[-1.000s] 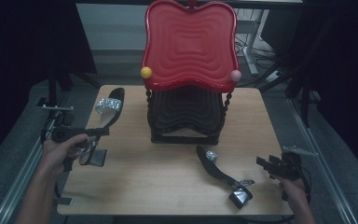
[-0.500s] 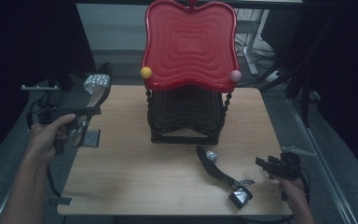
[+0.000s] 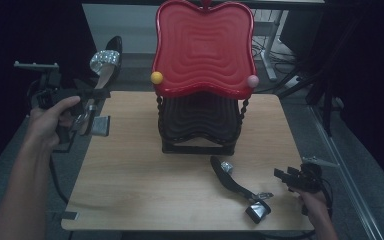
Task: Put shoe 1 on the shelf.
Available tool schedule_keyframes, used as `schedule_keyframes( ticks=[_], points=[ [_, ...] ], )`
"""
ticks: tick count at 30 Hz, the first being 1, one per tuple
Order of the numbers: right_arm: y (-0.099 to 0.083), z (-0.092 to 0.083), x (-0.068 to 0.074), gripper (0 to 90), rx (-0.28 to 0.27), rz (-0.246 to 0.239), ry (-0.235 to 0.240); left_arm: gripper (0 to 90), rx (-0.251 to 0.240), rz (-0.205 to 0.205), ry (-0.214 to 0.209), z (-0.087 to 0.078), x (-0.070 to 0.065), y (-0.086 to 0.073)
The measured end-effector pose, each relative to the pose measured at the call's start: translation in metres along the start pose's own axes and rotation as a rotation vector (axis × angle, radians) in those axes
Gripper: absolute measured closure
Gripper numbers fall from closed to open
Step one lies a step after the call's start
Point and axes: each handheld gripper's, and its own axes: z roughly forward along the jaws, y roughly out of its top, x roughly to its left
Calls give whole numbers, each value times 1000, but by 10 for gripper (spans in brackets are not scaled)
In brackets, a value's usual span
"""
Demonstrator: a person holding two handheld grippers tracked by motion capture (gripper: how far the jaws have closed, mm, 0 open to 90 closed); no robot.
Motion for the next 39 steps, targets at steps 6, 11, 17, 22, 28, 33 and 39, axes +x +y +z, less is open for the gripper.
schedule_keyframes(
  ticks=[6,11,17,22,28,33,39],
  points=[
    [0,0,-1,348,3,2,-1,423,-23,11,-29,10,-20,21],
    [0,0,-3,348,1,11,-4,423,-25,20,-43,24,-39,37],
    [-1,0,-3,349,0,12,-2,423,-2,37,-20,45,-59,56],
    [0,0,-3,348,-3,14,-1,423,8,47,-21,61,-73,71],
    [-1,1,-4,348,3,8,1,423,16,66,-22,80,-91,87],
    [-1,3,-3,346,4,12,11,423,29,81,-8,98,-104,94],
    [0,0,-4,346,-5,18,10,423,33,82,67,127,-117,101]
  ],
)
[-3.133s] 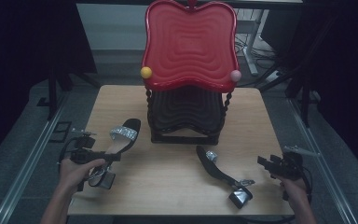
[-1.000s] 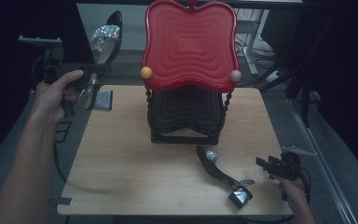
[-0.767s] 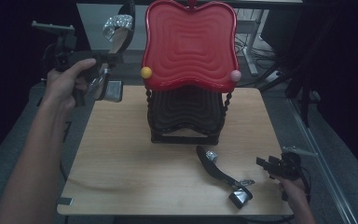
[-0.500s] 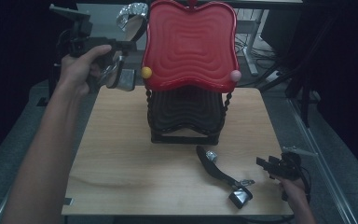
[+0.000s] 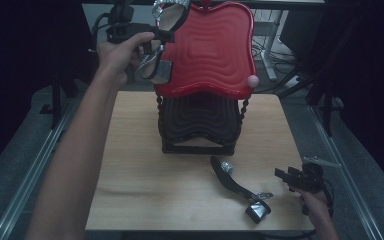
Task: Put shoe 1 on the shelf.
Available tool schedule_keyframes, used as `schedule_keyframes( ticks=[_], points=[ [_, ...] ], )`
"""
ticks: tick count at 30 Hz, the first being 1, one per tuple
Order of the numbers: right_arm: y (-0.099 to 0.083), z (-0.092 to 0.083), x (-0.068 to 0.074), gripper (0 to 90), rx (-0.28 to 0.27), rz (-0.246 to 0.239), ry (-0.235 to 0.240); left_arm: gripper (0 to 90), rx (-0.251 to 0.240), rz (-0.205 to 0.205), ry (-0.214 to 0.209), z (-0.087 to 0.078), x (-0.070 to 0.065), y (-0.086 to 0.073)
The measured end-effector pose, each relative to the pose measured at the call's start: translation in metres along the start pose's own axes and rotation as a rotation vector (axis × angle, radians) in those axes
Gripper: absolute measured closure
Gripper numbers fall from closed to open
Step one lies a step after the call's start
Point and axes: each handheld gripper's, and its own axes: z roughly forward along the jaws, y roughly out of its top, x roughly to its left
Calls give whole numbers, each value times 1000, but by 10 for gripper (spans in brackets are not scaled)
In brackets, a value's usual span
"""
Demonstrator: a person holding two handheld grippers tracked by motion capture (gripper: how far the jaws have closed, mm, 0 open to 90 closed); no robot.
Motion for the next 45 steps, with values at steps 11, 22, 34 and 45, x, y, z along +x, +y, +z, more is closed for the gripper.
schedule_keyframes(
  ticks=[11,22,34,45],
  points=[
    [0,1,1,342,1,-5,5,422,2,3,132,47,0,8],
    [0,3,1,333,15,-14,3,405,-13,-7,291,69,10,4],
    [0,3,2,332,13,-18,9,224,-40,5,225,69,10,3],
    [0,3,0,331,13,-9,14,126,-74,-13,193,57,20,12]
  ],
)
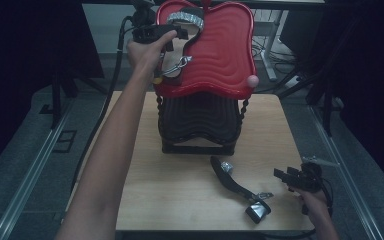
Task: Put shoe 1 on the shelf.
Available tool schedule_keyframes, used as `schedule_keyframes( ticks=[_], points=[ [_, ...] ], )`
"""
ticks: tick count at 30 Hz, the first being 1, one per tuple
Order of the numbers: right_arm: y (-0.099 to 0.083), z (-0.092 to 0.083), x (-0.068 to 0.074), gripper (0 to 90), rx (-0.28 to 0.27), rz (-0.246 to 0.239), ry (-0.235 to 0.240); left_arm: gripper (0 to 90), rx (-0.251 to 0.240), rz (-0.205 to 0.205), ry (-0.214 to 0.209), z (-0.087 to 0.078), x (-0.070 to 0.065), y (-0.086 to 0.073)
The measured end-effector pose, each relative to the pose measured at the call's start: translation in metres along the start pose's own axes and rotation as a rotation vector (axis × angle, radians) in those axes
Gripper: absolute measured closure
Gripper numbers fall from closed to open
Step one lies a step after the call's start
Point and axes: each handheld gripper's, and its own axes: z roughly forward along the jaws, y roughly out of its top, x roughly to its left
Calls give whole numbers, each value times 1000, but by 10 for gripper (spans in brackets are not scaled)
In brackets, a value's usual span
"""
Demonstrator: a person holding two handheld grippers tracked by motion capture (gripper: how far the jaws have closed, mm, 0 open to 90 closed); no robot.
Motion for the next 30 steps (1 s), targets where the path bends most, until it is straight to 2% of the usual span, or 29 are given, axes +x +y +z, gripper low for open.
schedule_keyframes(
  ticks=[4,6,10,18,25,30],
  points=[
    [0,0,-1,332,-3,-4,-1,139,-28,0,-25,-11,4,0],
    [0,0,0,332,-1,-3,0,162,-34,5,-59,-18,8,-2],
    [1,-1,1,332,-4,-8,3,210,-29,25,-107,-32,15,-9],
    [3,-3,6,345,-20,-30,27,244,-12,81,-161,-63,25,-26],
    [4,-3,13,355,-19,-48,45,250,5,98,-164,-84,36,-40],
    [6,-3,18,371,-12,-79,46,252,1,88,-144,-93,50,-49]
  ],
)
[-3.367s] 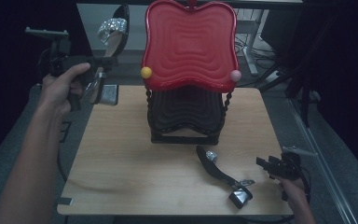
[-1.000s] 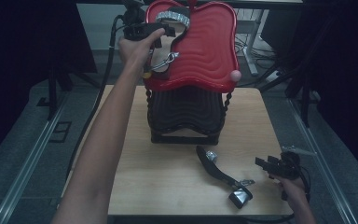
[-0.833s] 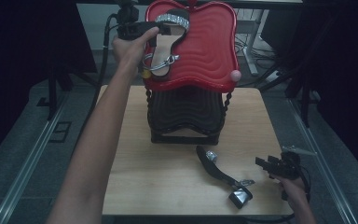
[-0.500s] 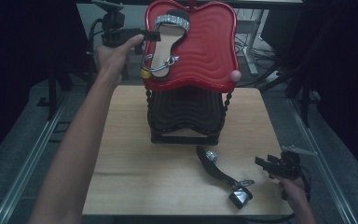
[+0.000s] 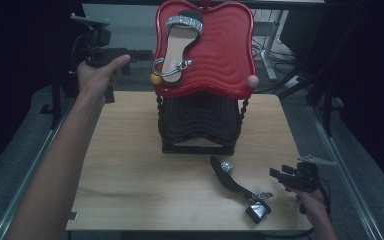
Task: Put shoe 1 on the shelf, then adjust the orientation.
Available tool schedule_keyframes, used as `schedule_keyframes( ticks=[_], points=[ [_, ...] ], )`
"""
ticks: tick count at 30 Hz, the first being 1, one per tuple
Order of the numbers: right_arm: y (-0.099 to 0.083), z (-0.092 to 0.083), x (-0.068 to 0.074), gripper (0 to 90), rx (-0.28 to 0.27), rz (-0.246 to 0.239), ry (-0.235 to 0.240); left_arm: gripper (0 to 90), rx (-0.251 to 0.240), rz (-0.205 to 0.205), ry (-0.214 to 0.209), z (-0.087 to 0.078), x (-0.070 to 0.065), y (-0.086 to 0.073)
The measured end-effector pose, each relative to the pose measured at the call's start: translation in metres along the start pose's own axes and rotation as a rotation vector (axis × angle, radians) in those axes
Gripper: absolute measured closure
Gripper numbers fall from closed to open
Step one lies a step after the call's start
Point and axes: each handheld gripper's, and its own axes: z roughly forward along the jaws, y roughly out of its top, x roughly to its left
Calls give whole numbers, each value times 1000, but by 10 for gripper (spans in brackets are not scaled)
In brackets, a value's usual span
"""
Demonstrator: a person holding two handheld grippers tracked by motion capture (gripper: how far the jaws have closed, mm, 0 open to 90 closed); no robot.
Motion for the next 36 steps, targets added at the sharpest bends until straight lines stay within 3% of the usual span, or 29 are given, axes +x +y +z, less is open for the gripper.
schedule_keyframes(
  ticks=[12,21,28,32,36],
  points=[
    [8,-5,10,588,11,-74,49,252,-2,-2,32,-7,8,-9],
    [16,-7,22,809,79,-169,108,251,-5,5,51,-11,9,-10],
    [17,0,46,892,137,-268,161,250,-3,7,61,-17,11,-14],
    [18,0,59,897,143,-302,169,251,-6,8,63,-18,13,-16],
    [16,7,72,897,186,-352,190,252,-1,5,64,-16,13,-18]
  ],
)
